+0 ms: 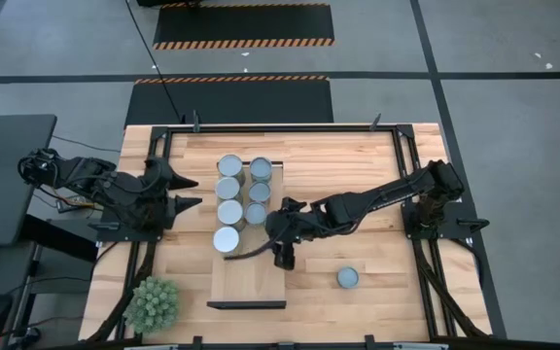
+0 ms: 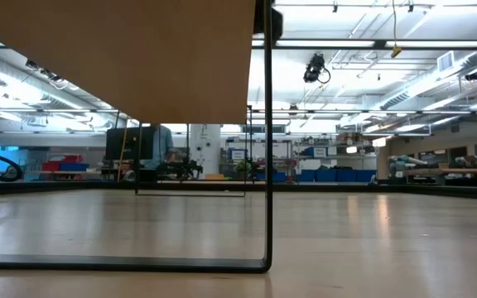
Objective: Pick and place cans onto a shelf
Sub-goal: Put the canned tuna on the shelf
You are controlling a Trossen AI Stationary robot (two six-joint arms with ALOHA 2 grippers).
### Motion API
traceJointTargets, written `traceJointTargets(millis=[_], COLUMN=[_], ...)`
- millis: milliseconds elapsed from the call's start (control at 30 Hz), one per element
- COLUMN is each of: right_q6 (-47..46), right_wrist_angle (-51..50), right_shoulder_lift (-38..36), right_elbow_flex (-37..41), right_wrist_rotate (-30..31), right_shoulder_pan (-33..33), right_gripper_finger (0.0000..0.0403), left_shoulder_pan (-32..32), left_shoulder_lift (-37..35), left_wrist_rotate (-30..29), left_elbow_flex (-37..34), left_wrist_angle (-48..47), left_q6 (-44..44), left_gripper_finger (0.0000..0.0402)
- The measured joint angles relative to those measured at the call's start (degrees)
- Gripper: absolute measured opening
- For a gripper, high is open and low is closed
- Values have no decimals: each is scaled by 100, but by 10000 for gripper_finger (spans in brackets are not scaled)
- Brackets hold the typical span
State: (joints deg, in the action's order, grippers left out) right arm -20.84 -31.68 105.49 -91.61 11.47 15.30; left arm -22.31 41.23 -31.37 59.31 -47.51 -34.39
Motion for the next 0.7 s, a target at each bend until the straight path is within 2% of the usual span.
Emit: traceJointTargets(millis=[200,500,700], right_q6=[-176,-1331,-1931], right_wrist_angle=[-725,-2642,-3163], right_shoulder_lift=[-224,-633,-698], right_elbow_flex=[0,0,0], right_wrist_rotate=[-49,7,635], right_shoulder_pan=[308,808,1390], right_gripper_finger=[248,248,248], left_shoulder_pan=[0,0,-7], left_shoulder_lift=[0,0,0], left_wrist_rotate=[437,686,752], left_elbow_flex=[0,0,0], left_wrist_angle=[4,10,22], left_q6=[-256,-602,-1269], left_gripper_finger=[254,254,254])
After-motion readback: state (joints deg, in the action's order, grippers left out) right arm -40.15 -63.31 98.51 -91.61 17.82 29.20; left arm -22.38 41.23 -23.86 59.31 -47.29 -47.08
